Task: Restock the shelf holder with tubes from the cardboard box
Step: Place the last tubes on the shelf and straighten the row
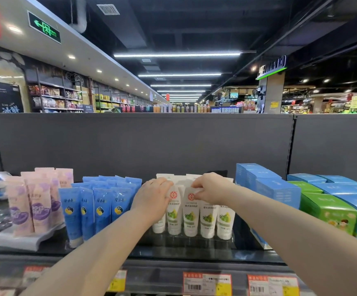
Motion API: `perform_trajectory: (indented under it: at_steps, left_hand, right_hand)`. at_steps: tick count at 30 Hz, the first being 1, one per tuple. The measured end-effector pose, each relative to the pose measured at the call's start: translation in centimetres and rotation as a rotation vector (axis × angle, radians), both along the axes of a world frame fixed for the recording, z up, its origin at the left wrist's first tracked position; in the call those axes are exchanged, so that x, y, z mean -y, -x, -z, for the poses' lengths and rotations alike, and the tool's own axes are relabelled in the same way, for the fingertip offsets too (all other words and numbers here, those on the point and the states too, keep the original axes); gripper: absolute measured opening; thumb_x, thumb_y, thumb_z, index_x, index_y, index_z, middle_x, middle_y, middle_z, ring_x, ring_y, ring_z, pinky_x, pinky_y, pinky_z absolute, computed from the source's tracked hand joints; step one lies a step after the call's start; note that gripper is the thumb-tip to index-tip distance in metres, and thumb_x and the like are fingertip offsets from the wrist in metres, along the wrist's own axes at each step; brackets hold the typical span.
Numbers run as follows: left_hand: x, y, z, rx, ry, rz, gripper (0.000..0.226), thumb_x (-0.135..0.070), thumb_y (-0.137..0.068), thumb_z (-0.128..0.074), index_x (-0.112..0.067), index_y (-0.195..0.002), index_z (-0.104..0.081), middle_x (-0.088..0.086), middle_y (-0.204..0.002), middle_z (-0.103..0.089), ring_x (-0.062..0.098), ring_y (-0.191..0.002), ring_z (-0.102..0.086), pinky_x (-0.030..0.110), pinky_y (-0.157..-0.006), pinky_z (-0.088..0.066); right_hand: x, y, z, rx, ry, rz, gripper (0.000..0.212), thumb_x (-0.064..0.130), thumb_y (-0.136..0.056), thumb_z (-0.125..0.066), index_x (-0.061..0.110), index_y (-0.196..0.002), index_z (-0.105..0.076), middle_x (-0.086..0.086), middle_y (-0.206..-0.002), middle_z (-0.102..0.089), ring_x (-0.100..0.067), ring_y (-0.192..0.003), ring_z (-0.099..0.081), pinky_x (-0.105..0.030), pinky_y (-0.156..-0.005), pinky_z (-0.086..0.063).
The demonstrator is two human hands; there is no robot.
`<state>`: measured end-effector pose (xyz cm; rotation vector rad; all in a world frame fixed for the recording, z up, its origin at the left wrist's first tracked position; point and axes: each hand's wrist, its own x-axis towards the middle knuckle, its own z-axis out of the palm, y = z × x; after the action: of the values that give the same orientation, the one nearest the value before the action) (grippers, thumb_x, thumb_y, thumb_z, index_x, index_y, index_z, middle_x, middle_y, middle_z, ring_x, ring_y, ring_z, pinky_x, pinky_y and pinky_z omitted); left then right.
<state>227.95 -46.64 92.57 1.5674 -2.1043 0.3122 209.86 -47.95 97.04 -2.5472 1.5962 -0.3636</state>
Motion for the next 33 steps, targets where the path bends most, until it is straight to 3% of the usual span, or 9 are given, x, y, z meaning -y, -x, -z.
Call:
perform_trajectory:
  at_steps: [5, 10, 19, 23, 25, 27, 29, 31, 33]
  left_hand:
    - [-0.2, 0.1, 0.0, 0.017, 0.034, -0.005, 0.037, -0.025, -0.096, -0.044, -0.021, -0.134, -0.045, -0.005, -0.136, -0.048, 0.014, -0.124, -0.042, 0.029, -0.104, -0.033]
    - [-0.3, 0.4, -0.8, 0.016, 0.065, -0.036, 0.028, -0.023, -0.098, -0.038, -0.021, -0.120, -0.054, -0.003, -0.122, -0.056, 0.016, -0.109, -0.050, 0.031, -0.094, -0.038]
    - [-0.4, 0.9, -1.4, 0.003, 0.062, -0.042, 0.019, -0.024, -0.096, -0.039, -0.020, -0.100, -0.057, -0.003, -0.104, -0.057, 0.013, -0.090, -0.048, 0.028, -0.080, -0.039]
    - [-0.8, 0.9, -1.7, 0.019, 0.042, -0.052, 0.021, -0.025, -0.096, -0.039, -0.022, -0.108, -0.057, -0.002, -0.111, -0.057, 0.014, -0.098, -0.051, 0.031, -0.087, -0.044]
    - [-0.9, 0.9, -1.2, 0.076, 0.099, -0.055, 0.028, -0.026, -0.095, -0.043, -0.022, -0.121, -0.053, -0.003, -0.125, -0.051, 0.017, -0.112, -0.047, 0.033, -0.095, -0.039]
    - [-1.7, 0.8, -0.1, 0.112, 0.179, -0.036, 0.034, -0.025, -0.090, -0.054, -0.019, -0.123, -0.054, 0.000, -0.126, -0.050, 0.022, -0.116, -0.046, 0.036, -0.095, -0.038]
    - [-2.6, 0.5, 1.3, 0.143, 0.281, 0.035, 0.025, -0.021, -0.078, -0.065, -0.017, -0.103, -0.064, 0.000, -0.105, -0.061, 0.023, -0.097, -0.059, 0.036, -0.080, -0.048]
    - [-3.3, -0.1, 3.2, 0.188, 0.318, 0.093, 0.015, -0.026, -0.078, -0.056, -0.020, -0.088, -0.065, -0.005, -0.087, -0.064, 0.018, -0.079, -0.063, 0.031, -0.067, -0.049]
    - [-4.3, -0.3, 4.5, 0.197, 0.127, 0.100, 0.021, -0.030, -0.086, -0.048, -0.018, -0.088, -0.065, -0.003, -0.088, -0.065, 0.020, -0.081, -0.063, 0.031, -0.068, -0.045]
  right_hand:
    - [-0.1, -0.1, 0.1, -0.010, 0.007, 0.009, 0.013, 0.026, -0.092, -0.056, 0.019, -0.086, -0.066, 0.005, -0.085, -0.059, -0.020, -0.085, -0.059, -0.028, -0.069, -0.048]
    - [-0.5, 0.2, -0.2, 0.001, -0.019, -0.007, 0.027, 0.023, -0.095, -0.051, 0.015, -0.115, -0.066, -0.001, -0.111, -0.066, -0.019, -0.097, -0.061, -0.028, -0.079, -0.049]
    - [-0.3, 0.9, -0.8, -0.011, -0.066, -0.063, 0.029, 0.021, -0.095, -0.052, 0.019, -0.121, -0.063, 0.002, -0.112, -0.063, -0.005, -0.075, -0.053, -0.018, -0.066, -0.043]
    - [-0.5, 0.8, -0.7, -0.025, -0.039, -0.041, 0.028, 0.023, -0.093, -0.053, 0.021, -0.119, -0.065, 0.002, -0.114, -0.065, -0.011, -0.087, -0.058, -0.025, -0.076, -0.049]
    - [-0.9, 0.8, -0.5, -0.071, 0.010, -0.019, 0.036, 0.026, -0.093, -0.054, 0.025, -0.129, -0.056, 0.001, -0.128, -0.059, -0.017, -0.107, -0.058, -0.031, -0.087, -0.050]
    - [-1.5, 1.1, -0.2, -0.115, 0.124, -0.024, 0.047, 0.028, -0.093, -0.053, 0.028, -0.139, -0.044, 0.003, -0.142, -0.044, -0.020, -0.124, -0.048, -0.037, -0.097, -0.045]
    - [-2.5, 1.7, 0.2, -0.111, 0.299, -0.068, 0.041, 0.027, -0.094, -0.050, 0.028, -0.135, -0.048, 0.004, -0.137, -0.045, -0.019, -0.123, -0.045, -0.035, -0.096, -0.043]
    - [-3.2, 2.7, 1.1, -0.113, 0.390, -0.109, 0.029, 0.026, -0.096, -0.045, 0.026, -0.121, -0.060, 0.005, -0.120, -0.055, -0.018, -0.115, -0.046, -0.029, -0.086, -0.042]
    - [-3.8, 3.6, 2.4, -0.131, 0.441, -0.119, 0.023, 0.025, -0.095, -0.046, 0.022, -0.106, -0.066, 0.005, -0.106, -0.060, -0.019, -0.109, -0.047, -0.030, -0.080, -0.043]
